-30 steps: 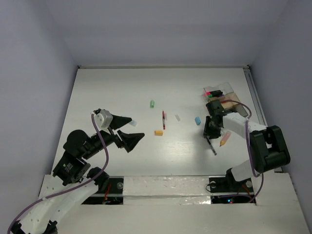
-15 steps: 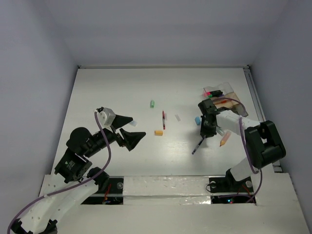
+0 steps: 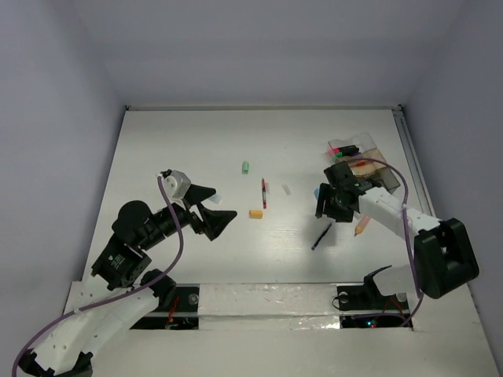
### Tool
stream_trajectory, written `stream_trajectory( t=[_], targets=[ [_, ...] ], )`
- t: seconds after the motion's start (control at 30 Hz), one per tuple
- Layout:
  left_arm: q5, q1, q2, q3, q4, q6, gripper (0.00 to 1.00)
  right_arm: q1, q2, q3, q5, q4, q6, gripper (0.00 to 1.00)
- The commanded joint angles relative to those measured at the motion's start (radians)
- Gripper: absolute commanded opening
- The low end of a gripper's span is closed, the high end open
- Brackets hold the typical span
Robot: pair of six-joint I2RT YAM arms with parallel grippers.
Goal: Sort the stationery into containers
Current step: Pick up the pen from the center of the board.
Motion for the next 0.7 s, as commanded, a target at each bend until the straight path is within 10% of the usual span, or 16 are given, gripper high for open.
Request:
stream_trajectory(
  t=[0.0, 0.3, 0.67],
  targets=[
    [0.003, 0.004, 0.005, 0.035, 0.038, 0.005, 0.99, 0.004, -0.056, -0.050, -0.037, -0.041, 0.048, 0.68],
    [-0.042, 0.004, 0.007, 0.036, 0.025, -0.002, 0.99, 0.004, -0.010, -0.125, -0.112, 0.051, 0.081, 0.59],
    [-0.025, 0.004, 0.019, 0.032, 0.031, -0.002, 0.94, 0.004, 0.108, -0.103, -0.064, 0.112, 0.069, 0.20]
  ],
)
